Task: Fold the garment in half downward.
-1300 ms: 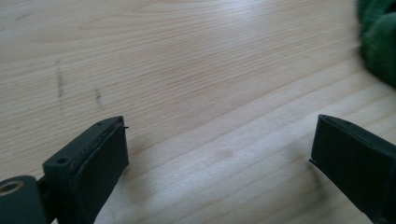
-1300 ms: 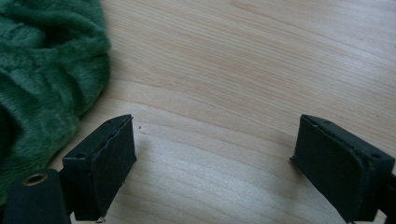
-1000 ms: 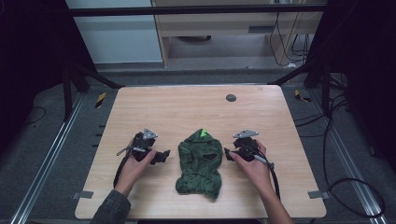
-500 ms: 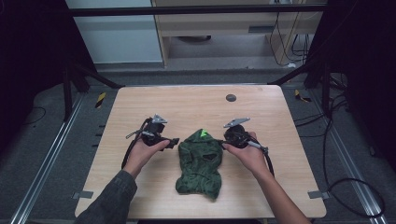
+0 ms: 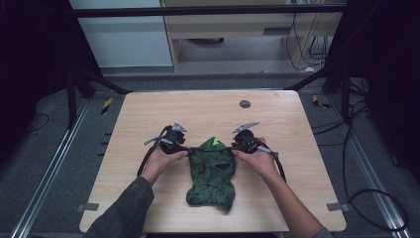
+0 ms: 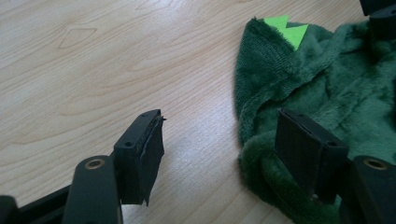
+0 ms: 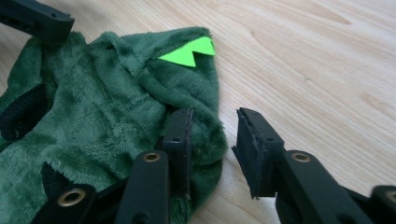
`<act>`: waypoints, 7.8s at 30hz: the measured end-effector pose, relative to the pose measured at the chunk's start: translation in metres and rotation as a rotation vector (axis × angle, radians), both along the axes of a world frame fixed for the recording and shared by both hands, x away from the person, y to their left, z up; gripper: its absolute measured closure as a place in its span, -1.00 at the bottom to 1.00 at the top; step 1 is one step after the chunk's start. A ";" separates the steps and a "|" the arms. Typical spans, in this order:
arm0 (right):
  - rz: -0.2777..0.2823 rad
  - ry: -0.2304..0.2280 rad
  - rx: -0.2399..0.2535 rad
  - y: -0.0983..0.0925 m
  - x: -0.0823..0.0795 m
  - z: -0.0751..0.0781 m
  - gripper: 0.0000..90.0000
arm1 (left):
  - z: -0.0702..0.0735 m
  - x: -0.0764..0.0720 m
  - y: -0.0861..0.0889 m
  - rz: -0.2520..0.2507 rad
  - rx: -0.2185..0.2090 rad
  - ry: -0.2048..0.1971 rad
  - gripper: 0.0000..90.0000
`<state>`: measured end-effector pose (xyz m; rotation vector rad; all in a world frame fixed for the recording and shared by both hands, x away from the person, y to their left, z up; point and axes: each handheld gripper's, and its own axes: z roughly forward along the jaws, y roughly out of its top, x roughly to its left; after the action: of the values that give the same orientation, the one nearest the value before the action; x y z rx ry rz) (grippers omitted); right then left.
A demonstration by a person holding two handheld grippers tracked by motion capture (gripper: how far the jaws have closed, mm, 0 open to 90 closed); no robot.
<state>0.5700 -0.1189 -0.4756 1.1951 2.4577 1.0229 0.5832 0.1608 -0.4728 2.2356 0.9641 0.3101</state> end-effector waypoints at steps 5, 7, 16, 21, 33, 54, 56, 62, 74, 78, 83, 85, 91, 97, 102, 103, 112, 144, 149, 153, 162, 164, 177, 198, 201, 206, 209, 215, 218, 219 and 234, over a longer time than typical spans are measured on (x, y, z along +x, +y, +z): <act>0.000 0.017 -0.006 0.004 0.000 -0.008 0.34 | -0.007 0.001 0.000 0.003 0.008 0.015 -0.30; 0.003 0.027 -0.010 0.005 -0.002 -0.010 0.31 | -0.009 0.000 0.001 -0.002 0.016 0.014 -0.30; 0.005 0.023 -0.032 0.007 -0.004 -0.015 0.26 | -0.016 0.002 -0.004 -0.011 0.022 0.039 -0.30; 0.019 0.005 -0.061 0.010 -0.005 -0.015 0.38 | -0.016 0.001 -0.006 -0.029 0.027 0.038 -0.21; 0.081 0.038 -0.053 0.012 -0.001 -0.012 0.90 | -0.011 -0.008 -0.013 -0.088 0.025 0.079 0.81; 0.063 -0.043 -0.001 0.011 0.030 0.041 0.91 | 0.034 0.007 -0.007 -0.071 0.039 -0.008 0.85; 0.057 -0.044 0.003 0.012 0.031 0.046 0.91 | 0.039 0.009 -0.008 -0.070 0.048 -0.017 0.85; 0.064 -0.074 -0.001 0.015 0.034 0.056 0.91 | 0.048 0.013 -0.008 -0.066 0.057 -0.039 0.84; 0.063 -0.103 -0.019 0.017 0.039 0.071 0.91 | 0.062 0.018 -0.011 -0.051 0.056 -0.067 0.84; 0.068 -0.107 -0.024 0.018 0.039 0.074 0.91 | 0.066 0.020 -0.011 -0.049 0.058 -0.073 0.84; 0.060 -0.113 -0.025 0.018 0.041 0.076 0.91 | 0.068 0.021 -0.010 -0.042 0.050 -0.077 0.84; 0.057 -0.113 -0.027 0.018 0.042 0.077 0.91 | 0.068 0.021 -0.009 -0.044 0.056 -0.076 0.84; 0.063 -0.126 -0.035 0.021 0.044 0.081 0.91 | 0.071 0.023 -0.008 -0.033 0.051 -0.088 0.83; 0.061 -0.133 -0.041 0.024 0.046 0.085 0.91 | 0.077 0.024 -0.008 -0.031 0.051 -0.096 0.83; 0.055 -0.138 -0.041 0.025 0.048 0.087 0.91 | 0.082 0.026 -0.008 -0.025 0.054 -0.106 0.84; 0.053 -0.145 -0.045 0.025 0.049 0.089 0.91 | 0.083 0.026 -0.009 -0.024 0.050 -0.110 0.84; 0.056 -0.159 -0.044 0.026 0.049 0.091 0.91 | 0.083 0.025 -0.010 -0.028 0.058 -0.117 0.83; 0.134 -0.204 0.011 0.016 -0.011 0.064 0.90 | 0.062 -0.025 -0.002 -0.107 0.039 -0.124 0.83; 0.145 -0.202 0.020 0.013 -0.020 0.061 0.89 | 0.059 -0.033 -0.001 -0.117 0.031 -0.123 0.83; 0.155 -0.197 0.038 0.010 -0.031 0.054 0.89 | 0.053 -0.043 0.001 -0.125 0.022 -0.114 0.83; 0.187 -0.194 0.032 0.006 -0.049 0.047 0.87 | 0.046 -0.055 0.001 -0.136 0.003 -0.111 0.82; 0.193 -0.191 0.032 0.006 -0.052 0.046 0.87 | 0.045 -0.059 0.002 -0.141 0.006 -0.114 0.82; 0.214 -0.178 0.032 0.004 -0.069 0.033 0.82 | 0.029 -0.076 0.000 -0.152 0.002 -0.108 0.80; 0.233 -0.153 0.034 0.003 -0.087 0.017 0.77 | 0.006 -0.090 0.003 -0.135 -0.022 -0.126 0.71; 0.233 -0.152 0.035 0.002 -0.088 0.016 0.77 | 0.005 -0.092 0.004 -0.132 -0.026 -0.126 0.69; 0.234 -0.148 0.037 0.001 -0.090 0.012 0.77 | 0.003 -0.095 0.005 -0.126 -0.034 -0.132 0.68; 0.233 -0.144 0.038 0.001 -0.091 0.011 0.77 | 0.003 -0.096 0.006 -0.126 -0.036 -0.134 0.68; 0.239 -0.144 0.039 0.002 -0.093 0.010 0.76 | 0.002 -0.098 0.006 -0.126 -0.039 -0.137 0.68; 0.242 -0.143 0.041 0.002 -0.094 0.010 0.75 | 0.000 -0.100 0.007 -0.124 -0.043 -0.135 0.67; 0.242 -0.143 0.041 0.002 -0.094 0.010 0.75 | 0.000 -0.100 0.007 -0.124 -0.043 -0.135 0.67; 0.250 -0.137 0.035 0.003 -0.100 0.005 0.67 | -0.003 -0.105 0.012 -0.116 -0.055 -0.132 0.65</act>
<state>0.4697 -0.1159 -0.4705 0.8095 2.5331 1.1738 0.4781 0.1729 -0.4754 2.1810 0.7614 0.3686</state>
